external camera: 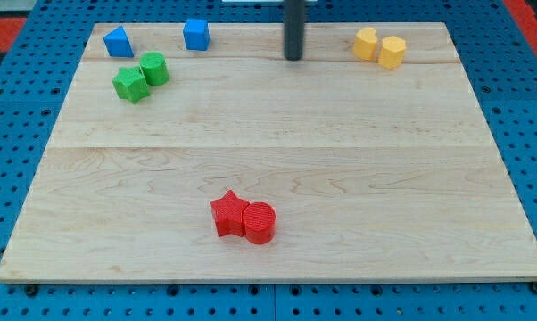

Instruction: Move your arm to the bottom side of the yellow blocks

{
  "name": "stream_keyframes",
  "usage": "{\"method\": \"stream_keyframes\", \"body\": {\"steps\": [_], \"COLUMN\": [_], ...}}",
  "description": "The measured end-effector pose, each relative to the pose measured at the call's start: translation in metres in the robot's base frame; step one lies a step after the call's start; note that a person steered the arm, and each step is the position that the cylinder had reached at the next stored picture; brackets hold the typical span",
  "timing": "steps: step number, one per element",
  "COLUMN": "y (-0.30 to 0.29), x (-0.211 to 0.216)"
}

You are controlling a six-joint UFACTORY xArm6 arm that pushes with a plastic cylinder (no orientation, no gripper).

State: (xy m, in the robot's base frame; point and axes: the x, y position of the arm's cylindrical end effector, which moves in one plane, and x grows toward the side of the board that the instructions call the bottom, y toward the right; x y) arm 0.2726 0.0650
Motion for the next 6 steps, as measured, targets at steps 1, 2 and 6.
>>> {"method": "stream_keyframes", "body": {"steps": [1,2,6], "y": [0.024,0.025,0.077], "x": [0.009,0.028,0.073]}}
